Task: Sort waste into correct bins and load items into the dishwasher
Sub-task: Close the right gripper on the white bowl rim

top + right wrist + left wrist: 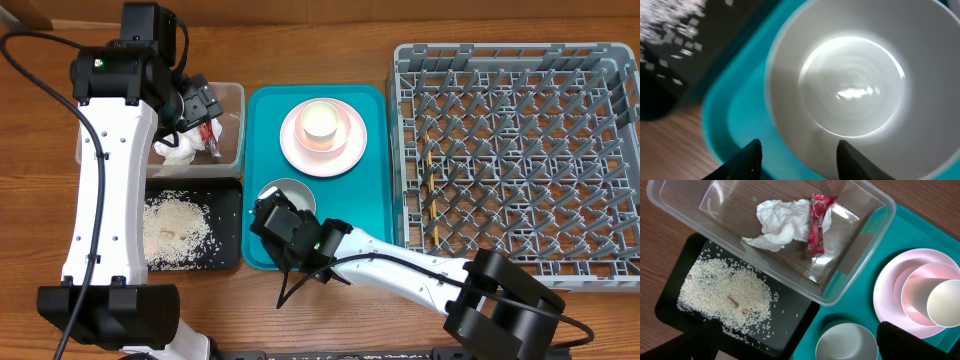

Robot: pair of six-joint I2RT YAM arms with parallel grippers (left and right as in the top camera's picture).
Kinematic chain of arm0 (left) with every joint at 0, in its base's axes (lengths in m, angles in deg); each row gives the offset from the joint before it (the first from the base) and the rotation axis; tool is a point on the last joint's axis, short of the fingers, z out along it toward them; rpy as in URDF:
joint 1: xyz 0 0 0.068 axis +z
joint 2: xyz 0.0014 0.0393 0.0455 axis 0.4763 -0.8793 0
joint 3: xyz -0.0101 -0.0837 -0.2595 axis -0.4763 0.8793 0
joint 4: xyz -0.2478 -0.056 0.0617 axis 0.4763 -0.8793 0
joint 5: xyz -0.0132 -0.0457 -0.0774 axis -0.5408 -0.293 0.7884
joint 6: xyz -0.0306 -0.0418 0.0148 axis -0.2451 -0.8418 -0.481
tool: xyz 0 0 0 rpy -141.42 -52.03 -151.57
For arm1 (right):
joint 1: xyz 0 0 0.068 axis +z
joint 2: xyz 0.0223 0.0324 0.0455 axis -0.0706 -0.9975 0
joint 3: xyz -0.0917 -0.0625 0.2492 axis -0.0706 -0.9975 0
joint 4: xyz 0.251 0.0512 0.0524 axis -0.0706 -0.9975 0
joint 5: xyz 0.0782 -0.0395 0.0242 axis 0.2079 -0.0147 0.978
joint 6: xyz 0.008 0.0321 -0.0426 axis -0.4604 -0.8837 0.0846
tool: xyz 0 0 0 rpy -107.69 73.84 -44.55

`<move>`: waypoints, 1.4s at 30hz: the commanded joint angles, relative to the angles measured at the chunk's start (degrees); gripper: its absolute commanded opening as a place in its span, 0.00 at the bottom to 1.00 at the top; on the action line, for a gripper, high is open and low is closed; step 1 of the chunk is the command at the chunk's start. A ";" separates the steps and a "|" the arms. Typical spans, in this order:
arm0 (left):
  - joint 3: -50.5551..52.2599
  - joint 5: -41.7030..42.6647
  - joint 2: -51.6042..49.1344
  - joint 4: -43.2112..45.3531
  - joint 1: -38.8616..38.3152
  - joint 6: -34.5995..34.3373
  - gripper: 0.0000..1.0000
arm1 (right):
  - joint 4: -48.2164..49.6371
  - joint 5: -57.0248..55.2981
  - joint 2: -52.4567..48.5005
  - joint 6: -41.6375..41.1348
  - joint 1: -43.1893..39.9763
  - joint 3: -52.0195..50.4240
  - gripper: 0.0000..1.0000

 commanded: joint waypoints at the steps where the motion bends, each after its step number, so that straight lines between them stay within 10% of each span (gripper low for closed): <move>1: -0.39 -0.52 0.13 0.13 -0.02 0.09 1.00 | -1.46 -5.07 0.13 0.22 -0.17 -0.13 0.50; 42: -0.39 -0.52 0.13 0.13 -0.02 0.09 1.00 | -12.63 -2.93 0.92 -9.05 -5.01 2.91 0.43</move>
